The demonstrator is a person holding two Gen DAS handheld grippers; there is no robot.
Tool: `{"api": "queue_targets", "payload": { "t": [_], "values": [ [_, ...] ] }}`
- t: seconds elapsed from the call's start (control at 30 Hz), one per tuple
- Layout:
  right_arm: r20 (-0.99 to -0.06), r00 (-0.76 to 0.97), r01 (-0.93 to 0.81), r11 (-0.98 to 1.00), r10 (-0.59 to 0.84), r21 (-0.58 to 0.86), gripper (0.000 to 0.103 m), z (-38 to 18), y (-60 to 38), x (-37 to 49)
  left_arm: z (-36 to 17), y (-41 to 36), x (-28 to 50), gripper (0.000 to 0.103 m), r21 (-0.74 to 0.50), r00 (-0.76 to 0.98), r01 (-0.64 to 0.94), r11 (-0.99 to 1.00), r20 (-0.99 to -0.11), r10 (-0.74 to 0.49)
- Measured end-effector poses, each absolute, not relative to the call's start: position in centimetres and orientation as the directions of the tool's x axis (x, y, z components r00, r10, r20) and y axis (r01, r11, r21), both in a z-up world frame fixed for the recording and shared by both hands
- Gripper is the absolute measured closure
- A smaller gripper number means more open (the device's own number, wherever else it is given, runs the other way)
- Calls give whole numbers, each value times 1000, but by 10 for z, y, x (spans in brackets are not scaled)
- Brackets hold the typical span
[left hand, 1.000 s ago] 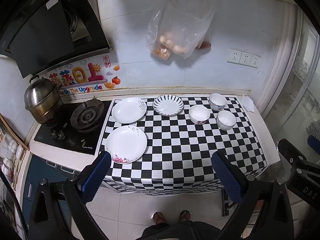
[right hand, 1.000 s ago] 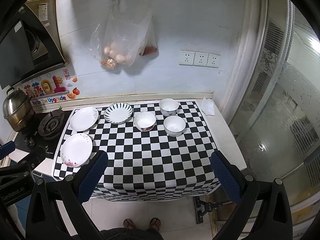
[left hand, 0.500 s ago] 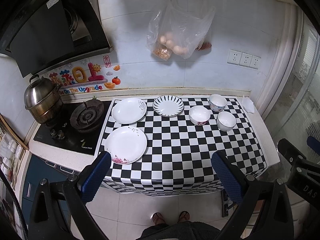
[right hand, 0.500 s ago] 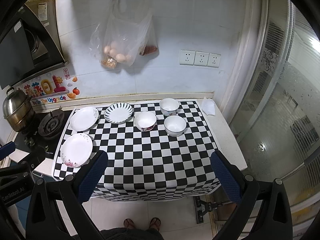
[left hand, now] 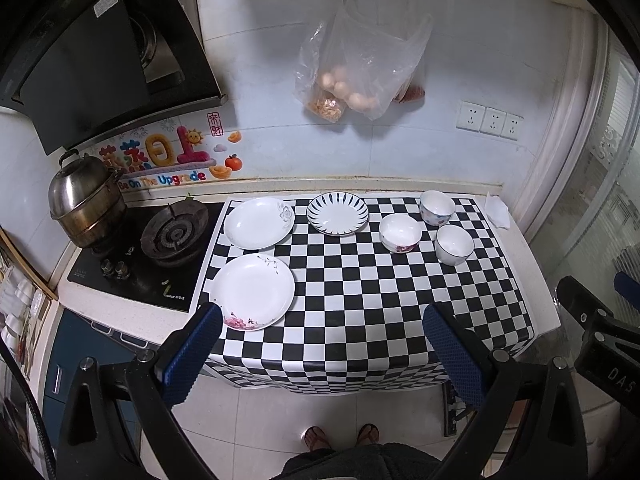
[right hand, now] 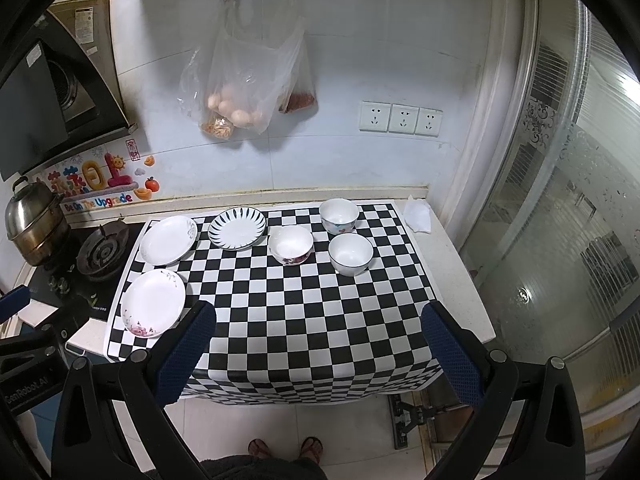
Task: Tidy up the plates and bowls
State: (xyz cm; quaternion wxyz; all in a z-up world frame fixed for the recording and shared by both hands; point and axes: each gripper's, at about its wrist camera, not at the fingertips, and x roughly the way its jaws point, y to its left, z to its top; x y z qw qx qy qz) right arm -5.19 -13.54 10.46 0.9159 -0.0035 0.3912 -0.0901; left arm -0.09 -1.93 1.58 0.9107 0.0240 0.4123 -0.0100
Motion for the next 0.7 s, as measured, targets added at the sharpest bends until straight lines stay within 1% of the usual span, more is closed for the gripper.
{"api": "queue_targets", "payload": {
  "t": [0.7],
  "values": [
    [-714,686,165,985,-145,-41,0,103,-145,-35,12,-13,8,0,38,666,31,999,-746,8]
  ]
}}
